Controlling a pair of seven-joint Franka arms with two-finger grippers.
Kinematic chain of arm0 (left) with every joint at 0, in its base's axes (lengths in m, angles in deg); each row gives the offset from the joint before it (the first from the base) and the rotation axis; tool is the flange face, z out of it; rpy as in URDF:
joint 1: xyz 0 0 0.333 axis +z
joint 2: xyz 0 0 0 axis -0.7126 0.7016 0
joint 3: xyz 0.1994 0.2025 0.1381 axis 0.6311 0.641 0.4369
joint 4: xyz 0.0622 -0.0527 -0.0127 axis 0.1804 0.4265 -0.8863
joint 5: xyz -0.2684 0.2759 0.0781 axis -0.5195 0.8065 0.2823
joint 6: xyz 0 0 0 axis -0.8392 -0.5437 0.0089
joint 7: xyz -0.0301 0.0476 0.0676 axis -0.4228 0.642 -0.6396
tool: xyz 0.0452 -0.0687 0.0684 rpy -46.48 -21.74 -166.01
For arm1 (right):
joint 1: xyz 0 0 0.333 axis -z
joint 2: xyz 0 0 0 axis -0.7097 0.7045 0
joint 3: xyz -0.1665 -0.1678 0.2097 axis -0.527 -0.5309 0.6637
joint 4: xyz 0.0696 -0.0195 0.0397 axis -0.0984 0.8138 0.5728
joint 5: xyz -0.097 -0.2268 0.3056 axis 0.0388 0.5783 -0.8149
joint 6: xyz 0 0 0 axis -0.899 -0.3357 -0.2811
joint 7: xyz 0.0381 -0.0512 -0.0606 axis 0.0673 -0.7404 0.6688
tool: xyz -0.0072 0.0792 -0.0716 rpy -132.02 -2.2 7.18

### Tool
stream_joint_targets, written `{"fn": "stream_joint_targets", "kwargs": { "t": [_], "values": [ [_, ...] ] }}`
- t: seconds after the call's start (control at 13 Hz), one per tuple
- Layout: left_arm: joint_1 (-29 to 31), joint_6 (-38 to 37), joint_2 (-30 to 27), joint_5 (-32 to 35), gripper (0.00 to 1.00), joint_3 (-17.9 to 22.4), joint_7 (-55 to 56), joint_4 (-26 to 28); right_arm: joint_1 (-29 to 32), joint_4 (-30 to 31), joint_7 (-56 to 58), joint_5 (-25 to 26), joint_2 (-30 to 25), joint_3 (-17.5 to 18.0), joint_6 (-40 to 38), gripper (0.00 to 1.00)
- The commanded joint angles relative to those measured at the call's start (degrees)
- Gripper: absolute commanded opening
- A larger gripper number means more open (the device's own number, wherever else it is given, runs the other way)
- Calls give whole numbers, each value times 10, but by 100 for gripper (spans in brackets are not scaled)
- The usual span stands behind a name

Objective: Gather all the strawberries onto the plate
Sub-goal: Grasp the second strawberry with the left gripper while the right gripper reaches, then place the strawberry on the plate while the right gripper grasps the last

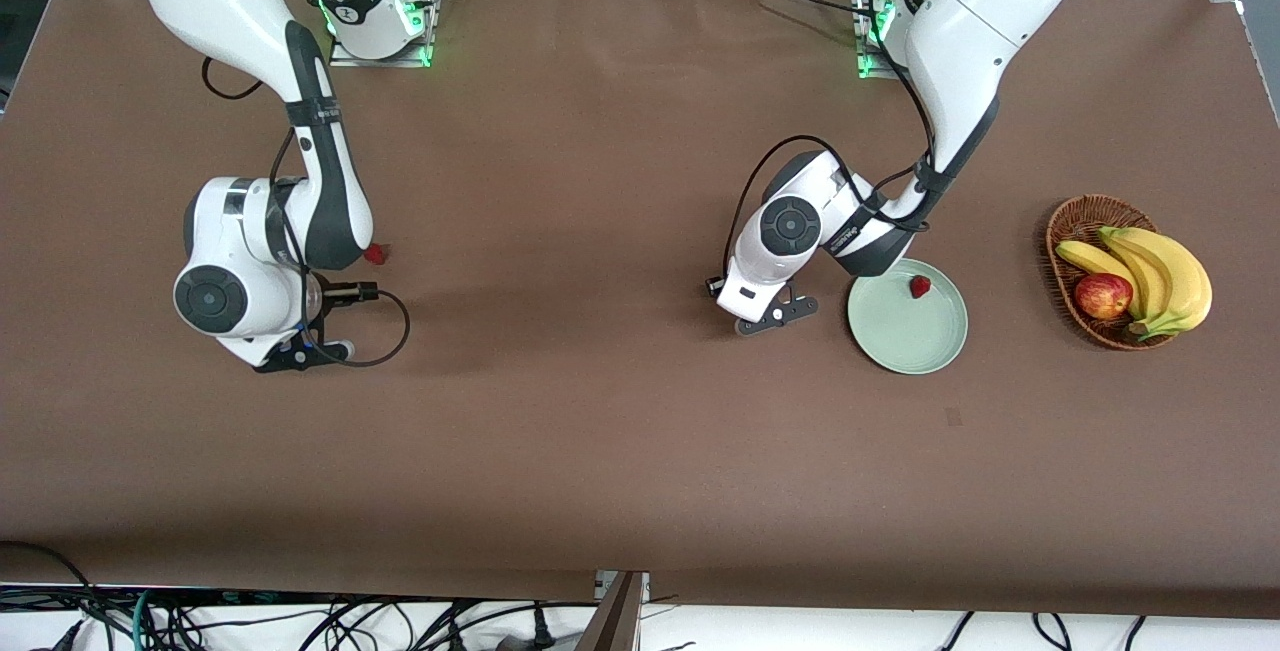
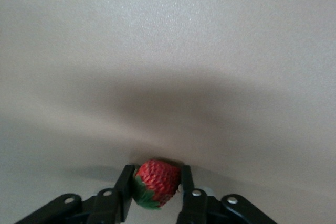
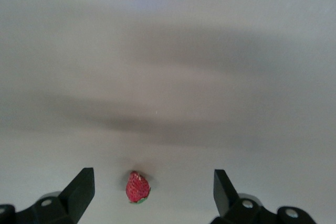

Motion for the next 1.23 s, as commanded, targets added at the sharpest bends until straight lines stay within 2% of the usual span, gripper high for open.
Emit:
{"fn": "stream_joint_targets", "kwargs": {
  "t": [0.0,0.15,0.38,0.54,0.69,0.92,1.0,1.08,1.15],
  "values": [
    [4,-25,-23,17,7,3,10,3,-8,118,7,-14,-58,6,82,100],
    [14,-105,-52,23,7,6,-6,-15,-8,159,8,-50,-65,15,109,100],
    [83,-209,-90,28,10,3,-147,-27,-8,189,8,-51,-68,18,110,100],
    [137,-243,-103,28,10,2,-284,-25,-9,204,9,-51,-71,18,110,100],
    [170,-242,-97,26,11,3,-398,-24,-10,214,9,-51,-75,18,110,98],
    [215,-196,-65,19,13,3,-559,-18,-10,215,9,-51,-74,18,110,54],
    [218,-185,-47,20,15,3,-586,-18,-11,215,9,-51,-73,18,109,43],
    [219,-176,-38,24,29,3,-594,-19,-11,215,9,-52,-70,18,110,41],
    [219,-174,-38,27,38,4,-597,-19,-11,215,8,-52,-68,19,110,41]
  ]
}}
